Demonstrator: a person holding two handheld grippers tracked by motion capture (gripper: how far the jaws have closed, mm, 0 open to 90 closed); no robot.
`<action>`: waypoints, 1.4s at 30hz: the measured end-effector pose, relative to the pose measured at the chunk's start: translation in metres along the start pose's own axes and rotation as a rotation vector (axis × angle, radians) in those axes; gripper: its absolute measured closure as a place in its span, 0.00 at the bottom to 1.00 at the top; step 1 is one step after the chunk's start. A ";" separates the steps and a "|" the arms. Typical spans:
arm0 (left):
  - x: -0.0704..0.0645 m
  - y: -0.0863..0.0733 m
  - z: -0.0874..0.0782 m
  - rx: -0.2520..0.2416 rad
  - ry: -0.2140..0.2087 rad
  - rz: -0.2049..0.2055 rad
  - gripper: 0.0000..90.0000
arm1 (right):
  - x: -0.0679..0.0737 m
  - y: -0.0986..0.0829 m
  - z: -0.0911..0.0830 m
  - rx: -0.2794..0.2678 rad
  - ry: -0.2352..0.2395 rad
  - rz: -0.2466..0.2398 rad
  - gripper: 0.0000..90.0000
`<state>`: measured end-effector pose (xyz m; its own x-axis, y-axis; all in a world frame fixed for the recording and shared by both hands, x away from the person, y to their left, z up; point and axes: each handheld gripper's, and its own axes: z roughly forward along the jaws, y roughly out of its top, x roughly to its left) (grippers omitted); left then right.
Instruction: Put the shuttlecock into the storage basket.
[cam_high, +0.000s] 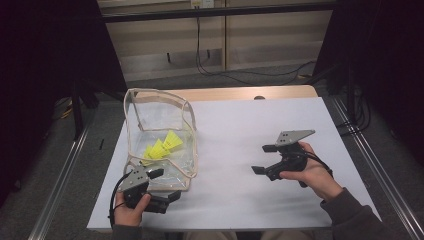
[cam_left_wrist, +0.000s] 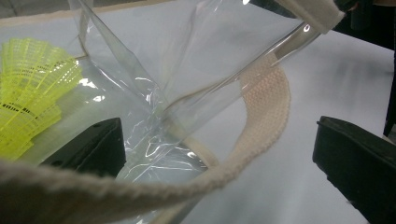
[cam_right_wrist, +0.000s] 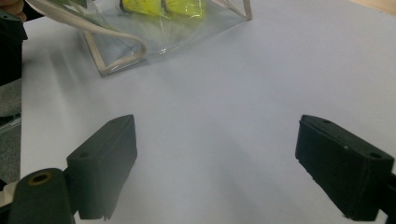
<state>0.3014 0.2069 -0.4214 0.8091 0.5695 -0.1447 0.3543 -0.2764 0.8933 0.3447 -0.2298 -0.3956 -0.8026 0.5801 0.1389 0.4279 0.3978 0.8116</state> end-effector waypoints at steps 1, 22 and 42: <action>0.000 0.000 0.000 0.000 0.001 0.000 0.03 | 0.000 -0.001 -0.001 0.002 -0.001 -0.001 0.14; 0.000 0.000 0.000 0.003 0.000 0.002 0.03 | -0.005 -0.024 -0.011 -0.002 -0.031 0.017 0.14; -0.001 0.000 0.000 0.004 0.000 0.002 0.03 | -0.008 -0.055 -0.024 -0.004 -0.058 0.039 0.14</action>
<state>0.3010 0.2065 -0.4210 0.8099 0.5689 -0.1426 0.3545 -0.2810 0.8918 0.3174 -0.2732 -0.4279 -0.7599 0.6352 0.1380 0.4568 0.3708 0.8086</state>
